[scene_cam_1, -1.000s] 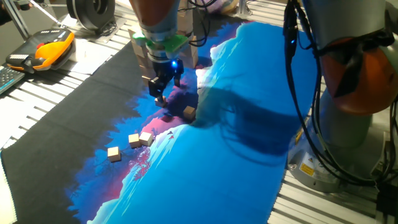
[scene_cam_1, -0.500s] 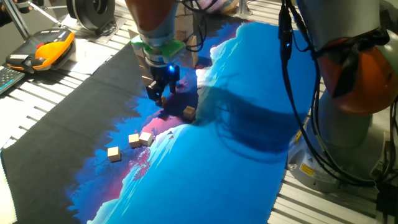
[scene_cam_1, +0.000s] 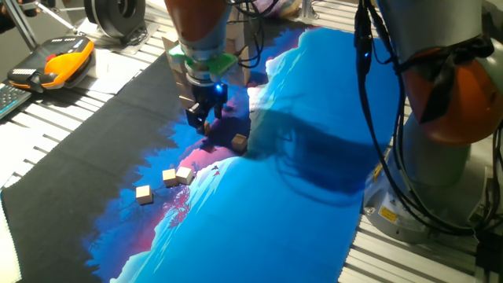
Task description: Stack the blocks in a vertical line of five
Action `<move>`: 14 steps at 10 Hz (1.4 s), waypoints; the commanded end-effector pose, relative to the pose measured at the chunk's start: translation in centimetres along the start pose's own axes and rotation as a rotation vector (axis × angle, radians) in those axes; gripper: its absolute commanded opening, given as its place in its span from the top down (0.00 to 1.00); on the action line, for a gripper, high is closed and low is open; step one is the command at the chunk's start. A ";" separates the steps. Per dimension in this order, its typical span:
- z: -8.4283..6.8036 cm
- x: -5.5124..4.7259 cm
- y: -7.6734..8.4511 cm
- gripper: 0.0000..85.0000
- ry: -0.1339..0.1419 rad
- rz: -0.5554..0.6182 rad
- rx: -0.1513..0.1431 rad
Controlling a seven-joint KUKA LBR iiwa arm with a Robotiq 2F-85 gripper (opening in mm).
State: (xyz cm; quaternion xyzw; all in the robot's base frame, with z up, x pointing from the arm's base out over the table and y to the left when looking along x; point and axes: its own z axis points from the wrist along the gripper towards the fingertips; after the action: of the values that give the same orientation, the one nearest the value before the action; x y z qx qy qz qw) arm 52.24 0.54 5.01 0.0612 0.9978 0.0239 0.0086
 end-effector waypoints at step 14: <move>0.0 -0.6 0.1 0.20 0.017 -0.046 0.103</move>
State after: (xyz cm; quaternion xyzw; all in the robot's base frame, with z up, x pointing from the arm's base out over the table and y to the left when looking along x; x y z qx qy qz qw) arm 52.95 0.46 5.06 0.0383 0.9989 -0.0279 -0.0034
